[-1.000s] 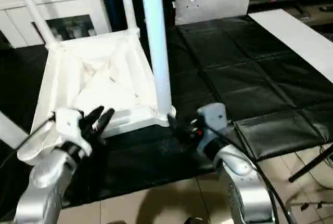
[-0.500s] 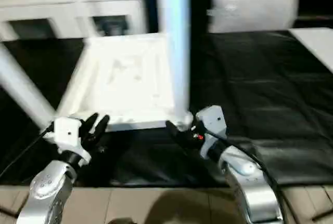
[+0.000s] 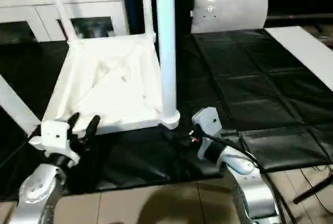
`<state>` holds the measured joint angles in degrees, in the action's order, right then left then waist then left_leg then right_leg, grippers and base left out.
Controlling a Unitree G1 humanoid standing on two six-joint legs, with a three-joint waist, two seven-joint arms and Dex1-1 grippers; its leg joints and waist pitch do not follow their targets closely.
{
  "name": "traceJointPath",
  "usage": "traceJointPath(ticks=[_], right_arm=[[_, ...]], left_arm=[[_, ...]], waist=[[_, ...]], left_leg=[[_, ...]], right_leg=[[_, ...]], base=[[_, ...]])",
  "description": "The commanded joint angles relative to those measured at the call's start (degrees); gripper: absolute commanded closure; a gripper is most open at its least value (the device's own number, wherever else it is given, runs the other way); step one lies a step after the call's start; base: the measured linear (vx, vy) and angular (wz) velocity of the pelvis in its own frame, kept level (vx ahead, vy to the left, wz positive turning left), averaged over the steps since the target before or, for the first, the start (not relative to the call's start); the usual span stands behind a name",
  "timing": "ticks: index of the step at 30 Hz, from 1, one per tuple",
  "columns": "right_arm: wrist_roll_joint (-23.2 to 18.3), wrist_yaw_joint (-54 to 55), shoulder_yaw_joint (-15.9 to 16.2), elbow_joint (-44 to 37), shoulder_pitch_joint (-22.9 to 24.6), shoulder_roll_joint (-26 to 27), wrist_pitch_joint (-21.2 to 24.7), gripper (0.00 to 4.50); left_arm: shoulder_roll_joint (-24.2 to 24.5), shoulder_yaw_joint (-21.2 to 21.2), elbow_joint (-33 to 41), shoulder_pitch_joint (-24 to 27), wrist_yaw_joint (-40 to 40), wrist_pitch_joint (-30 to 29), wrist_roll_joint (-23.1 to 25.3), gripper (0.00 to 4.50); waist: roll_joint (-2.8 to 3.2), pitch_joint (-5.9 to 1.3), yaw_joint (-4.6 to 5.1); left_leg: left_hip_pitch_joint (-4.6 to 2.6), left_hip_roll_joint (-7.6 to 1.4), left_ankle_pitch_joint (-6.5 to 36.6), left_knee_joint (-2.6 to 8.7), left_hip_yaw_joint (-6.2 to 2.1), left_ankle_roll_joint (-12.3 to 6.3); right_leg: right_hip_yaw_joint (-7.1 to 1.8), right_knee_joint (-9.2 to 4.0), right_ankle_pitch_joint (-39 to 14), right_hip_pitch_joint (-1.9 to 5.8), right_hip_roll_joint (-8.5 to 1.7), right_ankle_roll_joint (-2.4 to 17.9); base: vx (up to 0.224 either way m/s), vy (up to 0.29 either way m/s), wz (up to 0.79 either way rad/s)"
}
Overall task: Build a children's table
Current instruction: Rotate leg to tighten, then flip table
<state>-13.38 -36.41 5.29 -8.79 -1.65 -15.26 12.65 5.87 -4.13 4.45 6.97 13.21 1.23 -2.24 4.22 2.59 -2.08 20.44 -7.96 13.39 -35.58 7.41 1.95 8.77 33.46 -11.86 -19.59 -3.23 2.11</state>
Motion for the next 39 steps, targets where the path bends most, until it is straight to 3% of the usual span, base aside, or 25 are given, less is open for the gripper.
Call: traceJointPath(ticks=[1,2,4,5,9,10,11,13,15,16,20,22,23,24,25,27,28,29,32,33,34,36,37,39], right_arm=[[0.3,0.2,0.2,0.6,-1.3,-0.2,-1.0,0.00],[0.6,0.3,0.2,0.9,-1.6,-0.1,-1.6,0.00],[-0.8,-0.8,0.6,0.7,-2.0,0.5,0.6,0.00],[-0.8,-0.5,0.6,0.7,-2.2,0.8,1.0,0.00],[-0.7,0.5,1.1,0.5,-2.7,0.8,2.6,0.00],[-0.7,0.4,1.4,0.6,-2.9,0.6,2.9,0.00],[-0.6,0.3,1.5,0.7,-3.0,0.5,2.8,0.00],[-1.0,0.3,0.6,1.8,-4.1,1.5,0.4,0.00],[-1.3,-0.1,0.4,2.1,-4.3,1.8,-0.3,0.00],[-0.1,-2.0,1.9,2.8,-4.9,0.7,-1.6,0.00],[-1.8,-5.2,3.6,4.4,-7.6,1.3,-0.4,0.00],[-1.6,-5.6,4.5,5.4,-8.8,1.9,-1.1,0.00],[-1.2,-5.5,4.8,5.9,-9.3,2.2,-1.7,0.00],[-1.4,-5.9,5.1,6.6,-10.0,2.3,-0.7,0.00],[-1.4,-6.3,5.3,8.7,-11.8,2.9,-0.1,0.00],[-1.4,-6.6,5.4,10.8,-13.4,3.5,-0.3,0.00],[-0.2,-6.3,5.4,13.6,-15.1,4.2,-3.3,0.00],[-0.2,-6.3,5.4,13.6,-15.1,4.2,-3.3,0.00],[-0.4,-4.2,3.5,17.4,-18.3,6.4,-4.6,0.00],[0.4,-0.4,1.7,19.8,-19.6,7.1,-5.7,0.00],[0.8,2.3,0.2,21.6,-20.5,7.5,-6.1,0.00],[1.6,6.1,-1.8,23.8,-21.5,7.6,-6.7,0.00],[1.6,7.1,-2.5,24.5,-21.7,7.5,-7.0,0.00],[1.3,8.7,-4.1,26.1,-22.1,7.5,-8.0,0.00]], left_arm=[[0.5,-0.1,-0.9,-0.1,-0.6,0.6,0.9,1.24],[0.6,0.0,-1.1,-0.2,-0.6,0.7,1.0,1.19],[1.2,0.6,-1.8,-0.6,-0.5,1.3,1.6,1.02],[1.3,0.8,-2.0,-0.7,-0.6,1.4,1.8,0.92],[1.1,1.0,-2.6,-1.0,-1.0,1.8,2.0,0.57],[1.0,1.0,-2.8,-1.1,-1.3,1.9,2.2,0.40],[1.0,1.0,-2.8,-1.1,-1.3,2.0,2.2,0.40],[1.0,1.4,-3.4,-1.3,-1.8,2.6,2.8,0.14],[1.0,1.4,-3.6,-1.4,-2.0,2.7,2.9,0.05],[1.3,1.8,-3.9,-1.6,-2.1,2.9,3.4,0.05],[1.1,2.4,-4.6,-2.0,-2.3,3.3,4.0,0.05],[1.1,2.8,-4.7,-2.0,-2.1,2.9,4.1,0.05],[1.1,2.9,-4.7,-2.0,-2.0,2.7,4.2,0.05],[1.3,3.3,-4.7,-2.2,-1.8,2.6,4.6,0.05],[2.3,4.3,-4.7,-2.6,-0.5,2.4,5.2,0.05],[3.1,5.2,-4.7,-3.0,0.7,2.3,5.7,0.05],[3.6,6.0,-4.8,-3.2,2.0,2.1,5.6,0.05],[3.6,6.0,-4.8,-3.2,2.0,2.1,5.6,0.05],[3.4,6.3,-4.4,-2.9,2.3,2.1,4.7,0.05],[2.6,5.8,-3.4,-1.9,1.3,2.4,4.4,0.05],[2.1,5.6,-2.5,-1.1,0.4,2.5,4.2,0.05],[1.9,5.5,-1.4,-0.1,-0.8,2.1,4.5,0.05],[1.9,5.6,-1.0,0.1,-0.9,2.3,4.6,0.05],[1.6,5.6,0.1,1.0,-0.8,2.9,4.3,0.05]], waist=[[-0.14,-2.71,-0.34],[-0.13,-3.14,-0.53],[-0.12,-3.32,-0.71],[-0.49,-3.24,-0.75],[-0.54,-3.02,-1.49],[-0.57,-2.76,-1.62],[-0.55,-2.68,-1.62],[-0.35,-2.49,-1.56],[-0.51,-2.42,-1.50],[-0.33,-2.41,-1.54],[-0.39,-2.48,-1.41],[-0.74,-2.56,-1.42],[-0.58,-2.57,-1.40],[-1.40,-2.62,-1.36],[-0.82,-2.68,-1.56],[-0.67,-2.76,-1.65],[-1.36,-2.68,-1.76],[-0.73,-2.86,-2.10],[-0.87,-3.07,-2.38],[-1.77,-3.04,-2.45],[-1.18,-3.03,-2.77],[-1.62,-2.90,-3.12],[-1.45,-2.81,-3.20],[-1.75,-2.82,-3.48]], left_leg=[[1.05,-6.59,11.9,5.44,-3.13,-3.46],[1.10,-6.61,7.9,5.03,-2.95,-4.46],[1.21,-6.62,3.7,4.68,-2.86,-6.34],[1.27,-6.61,3.5,4.61,-2.71,-7.28],[1.29,-6.48,5.2,4.62,-2.36,-7.09],[1.09,-6.57,7.6,4.85,-2.26,-6.19],[1.11,-6.59,8.4,4.92,-2.26,-5.83],[0.93,-6.61,11.1,5.15,-2.21,-4.47],[0.91,-6.57,12.1,5.19,-2.16,-4.10],[0.82,-6.57,13.0,5.21,-2.15,-3.62],[1.08,-6.50,12.8,5.23,-2.15,-4.03],[1.17,-6.49,12.3,5.18,-2.09,-4.22],[1.26,-6.42,11.8,5.12,-2.08,-4.39],[1.18,-6.48,11.4,5.09,-1.95,-4.59],[1.08,-6.46,10.7,5.02,-2.00,-4.74],[0.88,-6.56,10.6,5.00,-1.93,-4.63],[0.89,-6.79,10.1,5.08,-1.74,-4.64],[0.74,-6.88,9.6,5.11,-1.84,-4.23],[0.73,-7.04,8.0,5.08,-1.67,-4.08],[0.74,-7.11,7.9,5.15,-1.59,-4.32],[0.72,-7.11,7.7,5.25,-1.62,-3.86],[0.41,-7.18,9.1,5.30,-1.36,-2.86],[0.36,-7.15,9.9,5.44,-1.34,-2.03],[0.10,-7.15,10.5,5.46,-1.22,-1.49]], right_leg=[[-5.70,-4.26,-10.6,1.99,-7.79,5.7],[-5.71,-3.61,-5.2,2.04,-7.81,6.6],[-5.60,-2.89,0.2,2.03,-7.76,7.6],[-5.59,-2.86,0.9,1.99,-7.75,7.8],[-5.62,-3.26,-4.4,1.89,-7.87,7.2],[-5.63,-3.75,-9.2,1.68,-7.77,6.4],[-5.64,-3.88,-10.6,1.67,-7.79,6.1],[-5.67,-4.38,-14.8,1.44,-7.74,5.1],[-5.69,-4.60,-16.2,1.31,-7.78,4.7],[-5.70,-4.81,-17.5,1.21,-7.72,4.3],[-5.71,-4.70,-17.0,1.34,-7.73,4.4],[-5.73,-4.63,-16.6,1.36,-7.79,4.7],[-5.66,-4.56,-16.3,1.34,-7.82,5.0],[-5.68,-4.62,-16.3,1.24,-7.78,4.9],[-5.73,-4.36,-16.0,1.12,-7.83,5.6],[-5.74,-4.36,-15.9,0.90,-7.73,5.9],[-5.84,-4.43,-14.9,0.91,-7.63,5.8],[-5.84,-3.99,-13.5,0.81,-7.78,6.6],[-5.98,-3.31,-8.1,0.81,-7.78,8.0],[-5.99,-3.31,-7.9,0.91,-7.80,8.0],[-5.99,-3.08,-8.4,0.82,-7.96,8.4],[-6.11,-3.57,-10.5,0.70,-8.05,8.1],[-6.12,-3.62,-11.3,0.65,-7.98,8.1],[-6.17,-3.56,-11.1,0.57,-7.92,7.8]], base=[[0.000,0.000,0.00],[0.000,0.000,0.00],[0.000,0.000,0.00],[0.000,0.000,0.00],[0.000,0.000,0.00],[0.000,0.000,0.00],[0.000,0.000,0.00],[0.000,0.000,0.00],[0.000,0.000,0.00],[0.000,0.000,0.00],[0.000,0.000,0.00],[0.000,0.000,0.00],[0.000,0.000,0.00],[0.000,0.000,0.00],[0.000,0.000,0.00],[0.000,0.000,0.00],[0.000,0.000,0.00],[0.000,0.000,0.00],[0.000,0.000,0.00],[0.000,0.000,0.00],[0.000,0.000,0.00],[0.000,0.000,0.00],[0.000,0.000,0.00],[0.000,0.000,0.00]])
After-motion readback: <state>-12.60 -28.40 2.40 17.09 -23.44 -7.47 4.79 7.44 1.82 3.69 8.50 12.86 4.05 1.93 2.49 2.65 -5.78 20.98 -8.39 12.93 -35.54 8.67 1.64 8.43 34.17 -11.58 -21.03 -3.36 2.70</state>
